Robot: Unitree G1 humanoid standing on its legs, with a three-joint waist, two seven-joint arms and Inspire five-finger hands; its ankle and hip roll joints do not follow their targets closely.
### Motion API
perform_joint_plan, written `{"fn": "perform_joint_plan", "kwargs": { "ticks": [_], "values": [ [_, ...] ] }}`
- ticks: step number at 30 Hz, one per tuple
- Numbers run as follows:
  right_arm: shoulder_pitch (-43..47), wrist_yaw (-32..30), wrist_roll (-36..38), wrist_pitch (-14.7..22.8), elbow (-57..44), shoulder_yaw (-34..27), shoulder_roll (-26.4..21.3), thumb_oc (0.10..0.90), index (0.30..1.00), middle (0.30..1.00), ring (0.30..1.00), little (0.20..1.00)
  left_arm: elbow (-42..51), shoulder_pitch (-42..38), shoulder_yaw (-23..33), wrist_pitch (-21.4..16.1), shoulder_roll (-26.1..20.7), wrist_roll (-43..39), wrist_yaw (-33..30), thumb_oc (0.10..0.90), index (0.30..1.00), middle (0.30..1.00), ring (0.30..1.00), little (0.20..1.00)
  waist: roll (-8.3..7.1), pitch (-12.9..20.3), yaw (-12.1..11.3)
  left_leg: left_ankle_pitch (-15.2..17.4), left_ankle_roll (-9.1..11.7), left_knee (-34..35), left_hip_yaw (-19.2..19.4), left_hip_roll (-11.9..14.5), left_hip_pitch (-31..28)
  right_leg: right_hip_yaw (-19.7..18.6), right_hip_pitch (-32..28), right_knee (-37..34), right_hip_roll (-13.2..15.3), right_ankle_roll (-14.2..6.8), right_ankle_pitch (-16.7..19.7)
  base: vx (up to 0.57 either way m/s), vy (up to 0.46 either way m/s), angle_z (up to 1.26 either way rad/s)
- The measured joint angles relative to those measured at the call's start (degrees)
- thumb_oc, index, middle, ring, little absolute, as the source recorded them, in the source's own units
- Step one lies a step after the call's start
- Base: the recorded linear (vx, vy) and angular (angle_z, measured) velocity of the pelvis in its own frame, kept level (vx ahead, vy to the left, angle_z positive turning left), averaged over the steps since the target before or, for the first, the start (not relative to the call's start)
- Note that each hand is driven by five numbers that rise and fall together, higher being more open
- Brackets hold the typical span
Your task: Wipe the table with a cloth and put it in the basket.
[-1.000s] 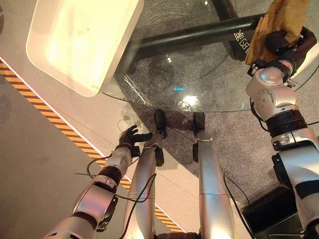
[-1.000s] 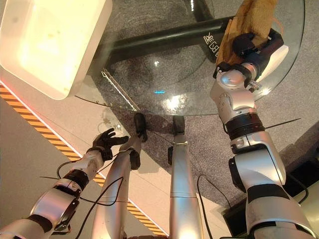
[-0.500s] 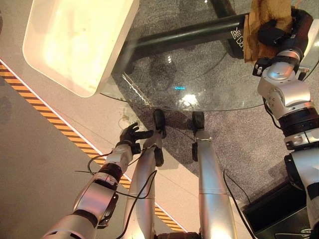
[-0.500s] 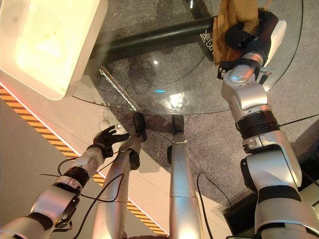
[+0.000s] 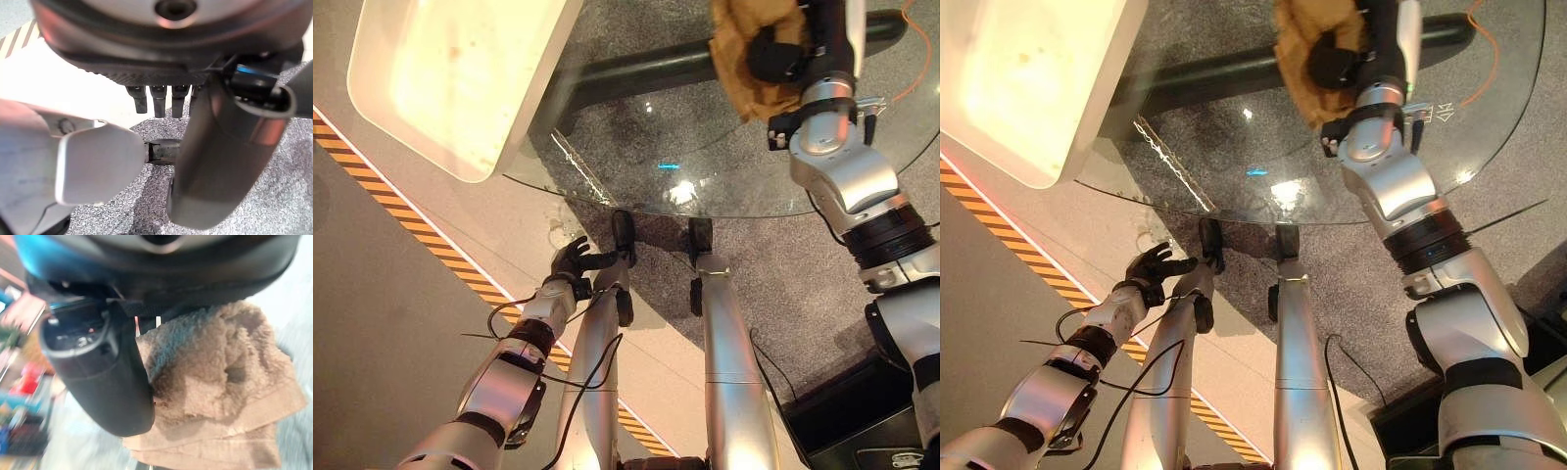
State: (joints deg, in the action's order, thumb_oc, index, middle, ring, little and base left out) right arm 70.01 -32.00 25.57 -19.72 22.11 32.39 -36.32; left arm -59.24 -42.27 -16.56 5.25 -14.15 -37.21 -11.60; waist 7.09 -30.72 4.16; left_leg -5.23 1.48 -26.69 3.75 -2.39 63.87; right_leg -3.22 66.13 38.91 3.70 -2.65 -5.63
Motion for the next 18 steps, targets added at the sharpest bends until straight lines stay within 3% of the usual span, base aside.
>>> {"fn": "perform_joint_plan", "kwargs": {
  "ticks": [10, 18],
  "values": [
    [-0.4, 7.2, -0.6, -0.1, -3.3, 10.2, 8.4, 0.100, 0.300, 0.300, 0.300, 0.200, 0.3, 0.9, -0.9, -2.3, 0.2, 0.3, 1.1, 0.800, 0.900, 0.900, 0.900, 0.900, -0.02, 0.0, -2.5, -0.5, 0.3, 1.2, -1.8, -0.4, -0.4, 1.6, -0.5, 0.9, 0.4, 0.8, -0.8, -0.02, -0.032, 0.09],
    [-1.3, 7.6, -0.8, 1.6, -4.0, 12.9, 9.7, 0.100, 0.300, 0.300, 0.300, 0.200, 0.7, 2.2, -1.2, -3.8, 0.1, 1.7, 1.1, 0.800, 0.900, 0.900, 0.900, 0.900, -0.05, 0.1, -2.1, -0.8, 0.4, 1.5, -3.0, -1.0, -0.2, 2.9, -0.8, 0.9, 1.0, 0.7, -1.1, -0.01, -0.022, 0.07]
  ]
}}
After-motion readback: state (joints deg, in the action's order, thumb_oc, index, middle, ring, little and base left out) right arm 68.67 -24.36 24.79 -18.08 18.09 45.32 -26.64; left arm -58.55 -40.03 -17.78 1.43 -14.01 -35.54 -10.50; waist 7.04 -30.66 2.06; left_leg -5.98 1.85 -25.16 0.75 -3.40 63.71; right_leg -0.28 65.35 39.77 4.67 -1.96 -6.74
